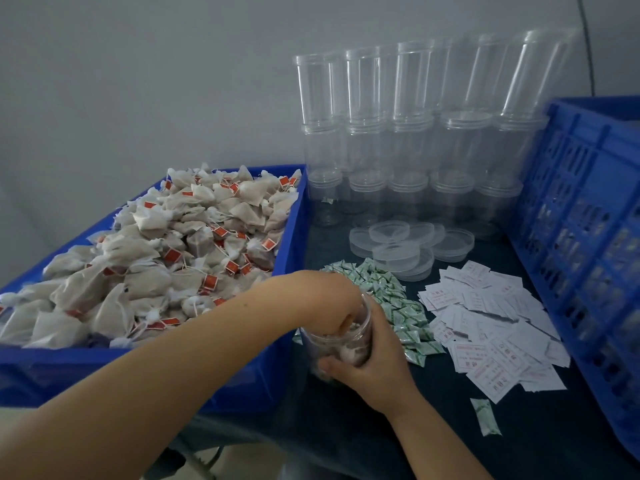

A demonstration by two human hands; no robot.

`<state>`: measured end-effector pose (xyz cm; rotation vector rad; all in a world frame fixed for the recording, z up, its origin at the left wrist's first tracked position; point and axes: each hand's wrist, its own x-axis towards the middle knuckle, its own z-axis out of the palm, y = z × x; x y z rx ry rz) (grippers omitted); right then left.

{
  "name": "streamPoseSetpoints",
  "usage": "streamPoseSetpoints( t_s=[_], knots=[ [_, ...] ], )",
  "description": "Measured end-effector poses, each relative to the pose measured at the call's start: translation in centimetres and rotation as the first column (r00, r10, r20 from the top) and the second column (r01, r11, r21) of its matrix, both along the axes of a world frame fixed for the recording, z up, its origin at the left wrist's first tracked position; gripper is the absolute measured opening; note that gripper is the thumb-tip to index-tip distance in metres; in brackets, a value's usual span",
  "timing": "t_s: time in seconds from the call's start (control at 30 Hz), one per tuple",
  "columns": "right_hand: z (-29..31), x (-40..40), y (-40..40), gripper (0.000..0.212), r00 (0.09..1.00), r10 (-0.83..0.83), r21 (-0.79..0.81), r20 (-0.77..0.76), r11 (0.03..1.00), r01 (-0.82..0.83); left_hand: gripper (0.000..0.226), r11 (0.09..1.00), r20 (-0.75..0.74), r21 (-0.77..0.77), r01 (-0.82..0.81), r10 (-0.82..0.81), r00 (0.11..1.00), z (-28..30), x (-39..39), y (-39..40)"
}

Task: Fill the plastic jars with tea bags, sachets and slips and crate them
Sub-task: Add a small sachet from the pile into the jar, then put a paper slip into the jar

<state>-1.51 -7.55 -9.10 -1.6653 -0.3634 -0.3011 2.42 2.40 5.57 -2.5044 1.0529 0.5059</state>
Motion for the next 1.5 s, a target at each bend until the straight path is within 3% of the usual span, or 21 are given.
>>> streamPoseSetpoints(
  t_s=[0.27,0.33,0.4,0.5,0.57,0.6,0.63,0.7,0.77,0.87,1.1,1.4,1.5],
  knots=[
    [-0.2,0.3,-0.2,0.084,1.0,0.013,0.006,-0.01,1.0,-0.013,0.012,0.998,0.001,0.048,-0.028,0.028,1.0,0.3,0.8,-0.9],
    [-0.1,0.2,-0.2,0.078,1.0,0.018,0.026,-0.009,1.0,-0.017,0.01,0.997,-0.047,-0.061,-0.047,0.044,0.998,1.7,1.2,-1.1],
    [0.2,-0.2,-0.3,0.076,1.0,-0.011,0.055,-0.009,0.998,0.012,0.009,0.959,-0.114,-0.267,-0.101,0.072,0.991,3.1,2.0,-1.2],
    [0.4,-0.8,-0.7,0.086,0.998,-0.054,0.065,-0.019,0.996,0.055,0.009,0.725,-0.271,-0.644,-0.246,0.085,0.959,3.7,3.6,-2.4],
    [0.5,-1.2,-1.5,0.093,0.994,-0.107,0.035,-0.034,0.994,0.108,0.012,0.54,-0.356,-0.761,-0.36,0.116,0.927,2.9,5.2,-3.7],
    [0.5,-1.5,-2.0,0.098,0.99,-0.134,0.019,-0.049,0.991,0.135,0.013,0.495,-0.385,-0.769,-0.405,0.146,0.911,2.1,6.0,-4.4],
    [0.4,-1.7,-2.5,0.101,0.987,-0.153,0.015,-0.058,0.988,0.154,0.014,0.493,-0.402,-0.754,-0.434,0.178,0.898,1.2,6.8,-5.0],
    [0.2,-2.5,-4.0,0.1,0.983,-0.179,0.027,-0.047,0.983,0.181,0.017,0.588,-0.382,-0.679,-0.441,0.23,0.895,-0.9,8.2,-6.3],
    [0.3,-3.3,-5.6,0.097,0.975,-0.217,0.022,-0.05,0.976,0.219,0.02,0.708,-0.298,-0.594,-0.382,0.247,0.922,-3.1,9.0,-7.9],
    [0.5,-4.2,-7.7,0.103,0.965,-0.259,-0.013,-0.037,0.966,0.259,0.026,0.77,-0.173,-0.55,-0.324,0.275,0.946,-5.7,9.2,-10.6],
    [0.0,-5.1,-9.7,0.098,0.956,-0.293,-0.044,0.013,0.955,0.293,0.028,0.74,-0.198,-0.527,-0.418,0.372,0.907,-9.5,9.5,-12.9],
    [-0.7,-4.7,-9.4,0.096,0.951,-0.31,-0.034,0.004,0.95,0.31,0.018,0.562,-0.239,-0.695,-0.448,0.407,0.882,-10.0,9.3,-12.4],
    [-0.5,-4.7,-9.4,0.093,0.953,-0.303,-0.03,-0.002,0.953,0.303,0.014,0.548,-0.232,-0.709,-0.444,0.414,0.88,-10.0,9.2,-12.2]
  ],
)
